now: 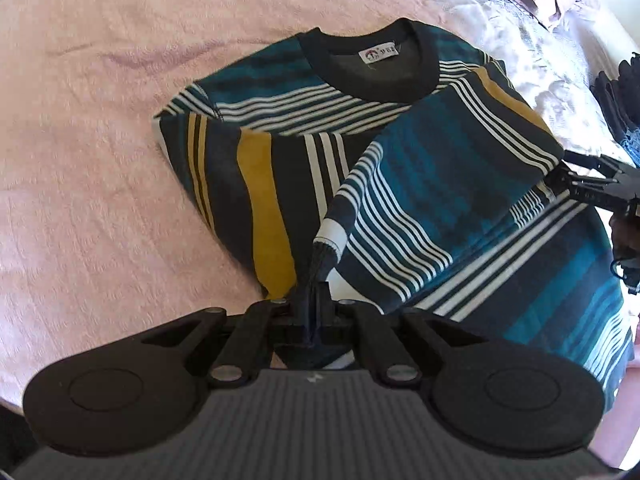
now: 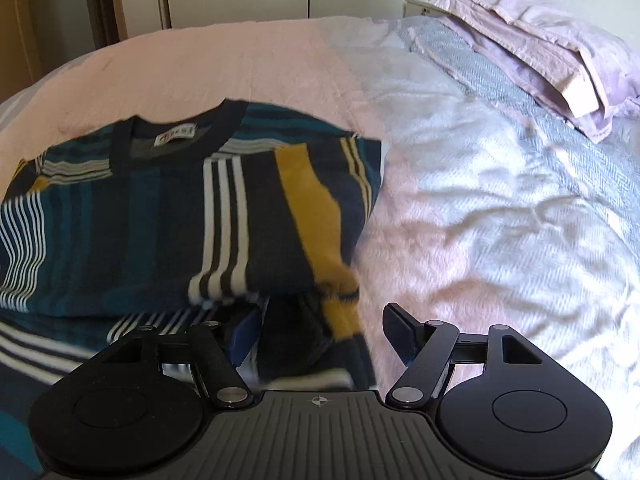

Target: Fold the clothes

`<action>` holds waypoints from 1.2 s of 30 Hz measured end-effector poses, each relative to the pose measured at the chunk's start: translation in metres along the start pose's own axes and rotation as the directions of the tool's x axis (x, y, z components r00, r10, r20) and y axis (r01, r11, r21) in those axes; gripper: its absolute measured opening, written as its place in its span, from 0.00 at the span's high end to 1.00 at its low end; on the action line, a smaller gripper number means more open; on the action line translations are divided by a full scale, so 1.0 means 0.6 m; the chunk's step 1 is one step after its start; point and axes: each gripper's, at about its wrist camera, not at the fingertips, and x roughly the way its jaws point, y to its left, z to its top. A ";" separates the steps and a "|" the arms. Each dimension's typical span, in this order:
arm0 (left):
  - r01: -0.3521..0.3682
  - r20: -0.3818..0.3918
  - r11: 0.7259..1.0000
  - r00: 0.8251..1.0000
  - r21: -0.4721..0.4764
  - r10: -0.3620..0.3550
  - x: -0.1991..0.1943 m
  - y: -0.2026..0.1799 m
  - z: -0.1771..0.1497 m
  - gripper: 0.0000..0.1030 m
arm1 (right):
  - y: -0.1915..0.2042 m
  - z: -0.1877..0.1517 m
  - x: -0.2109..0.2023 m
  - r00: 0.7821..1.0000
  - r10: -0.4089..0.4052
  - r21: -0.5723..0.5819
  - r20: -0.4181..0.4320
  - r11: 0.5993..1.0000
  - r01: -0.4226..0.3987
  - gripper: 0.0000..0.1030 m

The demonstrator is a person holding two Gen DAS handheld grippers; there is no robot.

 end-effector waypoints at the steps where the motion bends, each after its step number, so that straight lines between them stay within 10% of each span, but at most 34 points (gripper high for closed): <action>1: -0.004 0.004 1.000 1.000 0.004 0.004 -0.001 0.001 0.004 0.99 | -0.002 0.004 0.005 1.000 -0.001 -0.002 0.002 1.000 0.001 0.32; 11: 0.027 0.018 0.997 0.999 0.078 -0.029 0.020 -0.024 0.033 0.99 | -0.087 0.011 -0.003 0.976 -0.206 0.136 0.068 0.971 0.196 0.31; 36: -0.141 0.017 0.989 0.990 0.050 0.140 0.033 0.008 0.002 0.85 | -0.052 -0.049 -0.088 0.995 -0.097 0.125 -0.020 0.987 0.099 0.31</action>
